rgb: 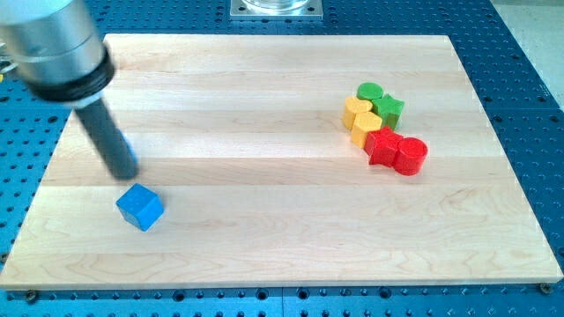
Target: Slightly push the triangle to the right
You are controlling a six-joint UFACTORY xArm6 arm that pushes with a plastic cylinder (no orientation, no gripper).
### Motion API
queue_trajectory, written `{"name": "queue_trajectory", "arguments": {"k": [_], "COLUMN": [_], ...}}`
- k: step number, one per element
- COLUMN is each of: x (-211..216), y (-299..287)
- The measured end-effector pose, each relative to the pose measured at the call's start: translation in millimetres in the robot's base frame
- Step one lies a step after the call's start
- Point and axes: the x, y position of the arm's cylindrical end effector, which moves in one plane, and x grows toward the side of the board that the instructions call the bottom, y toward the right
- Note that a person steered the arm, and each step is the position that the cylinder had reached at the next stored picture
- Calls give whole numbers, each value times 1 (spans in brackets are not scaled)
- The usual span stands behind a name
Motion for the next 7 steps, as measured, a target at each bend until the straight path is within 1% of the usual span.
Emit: {"name": "queue_trajectory", "arguments": {"k": [1, 2, 3, 5, 6, 7], "x": [-13, 13, 17, -50, -41, -11], "y": [-1, -12, -66, -57, -78, -114]}}
